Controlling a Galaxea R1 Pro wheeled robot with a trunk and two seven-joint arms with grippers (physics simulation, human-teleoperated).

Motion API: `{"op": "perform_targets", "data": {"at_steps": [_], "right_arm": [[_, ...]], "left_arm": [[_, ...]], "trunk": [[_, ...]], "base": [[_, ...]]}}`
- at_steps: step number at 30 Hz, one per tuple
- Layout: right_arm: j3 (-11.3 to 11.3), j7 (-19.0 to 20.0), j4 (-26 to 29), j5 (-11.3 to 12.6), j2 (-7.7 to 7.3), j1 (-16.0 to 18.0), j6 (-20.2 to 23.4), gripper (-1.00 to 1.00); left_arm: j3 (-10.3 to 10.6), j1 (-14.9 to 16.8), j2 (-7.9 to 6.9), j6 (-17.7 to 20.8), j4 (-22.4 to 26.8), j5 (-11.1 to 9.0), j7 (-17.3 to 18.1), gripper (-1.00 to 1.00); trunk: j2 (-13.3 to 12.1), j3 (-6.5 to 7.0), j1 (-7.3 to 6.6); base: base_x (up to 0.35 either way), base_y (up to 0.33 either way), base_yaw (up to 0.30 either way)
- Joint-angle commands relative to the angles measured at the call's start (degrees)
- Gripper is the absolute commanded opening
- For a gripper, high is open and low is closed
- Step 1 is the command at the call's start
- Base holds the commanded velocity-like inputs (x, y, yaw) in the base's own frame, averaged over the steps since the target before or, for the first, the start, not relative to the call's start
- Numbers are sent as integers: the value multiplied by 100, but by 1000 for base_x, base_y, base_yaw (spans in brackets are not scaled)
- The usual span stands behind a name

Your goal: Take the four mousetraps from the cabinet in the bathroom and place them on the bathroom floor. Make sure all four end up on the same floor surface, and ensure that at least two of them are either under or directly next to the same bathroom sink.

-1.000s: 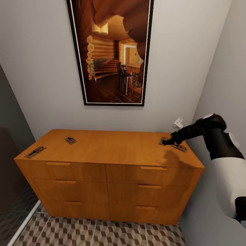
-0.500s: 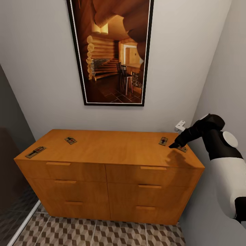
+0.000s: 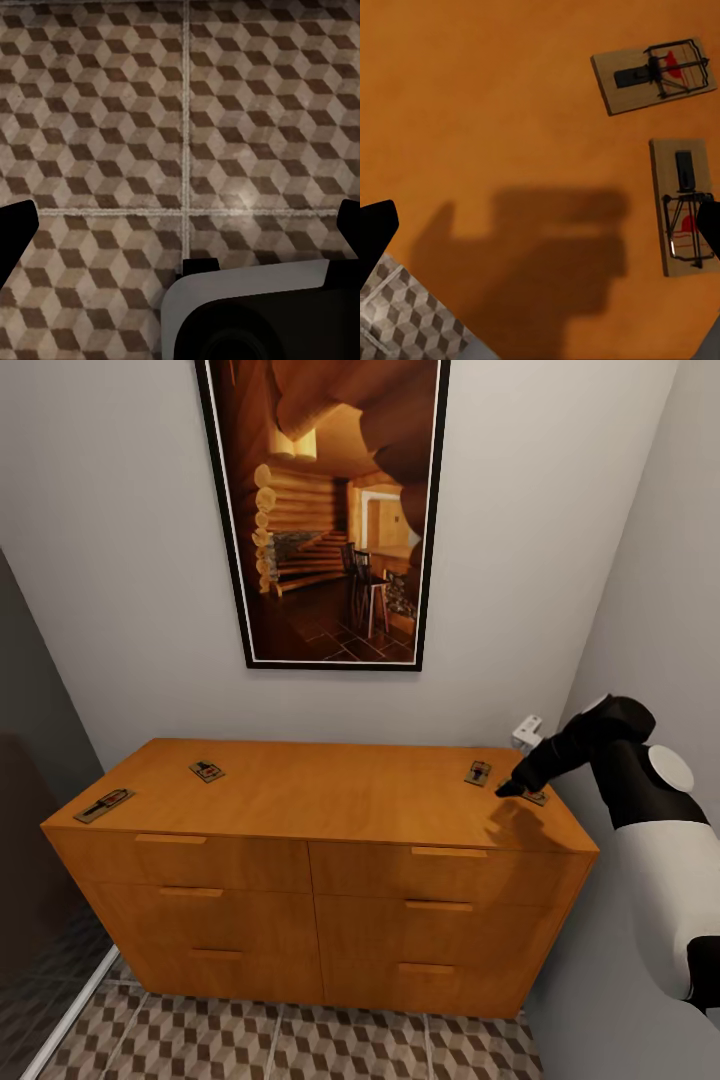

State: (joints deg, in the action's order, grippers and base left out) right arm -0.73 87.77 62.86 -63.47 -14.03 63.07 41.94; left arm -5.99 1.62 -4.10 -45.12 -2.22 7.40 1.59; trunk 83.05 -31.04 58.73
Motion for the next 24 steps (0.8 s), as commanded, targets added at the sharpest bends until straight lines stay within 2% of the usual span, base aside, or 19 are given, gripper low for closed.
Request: {"op": "perform_targets", "data": {"at_steps": [1, 24], "right_arm": [[-7, 53, -5, -39, -1, 4, 58, 100], [0, 54, -73, -16, -12, 4, 16, 100]], "left_arm": [[-51, 11, -3, -31, -23, 43, 17, 100], [-51, 14, -3, -31, -24, 43, 17, 100]], "trunk": [[3, -6, 0], [3, -6, 0]], "base": [[0, 0, 0], [0, 0, 0]]}}
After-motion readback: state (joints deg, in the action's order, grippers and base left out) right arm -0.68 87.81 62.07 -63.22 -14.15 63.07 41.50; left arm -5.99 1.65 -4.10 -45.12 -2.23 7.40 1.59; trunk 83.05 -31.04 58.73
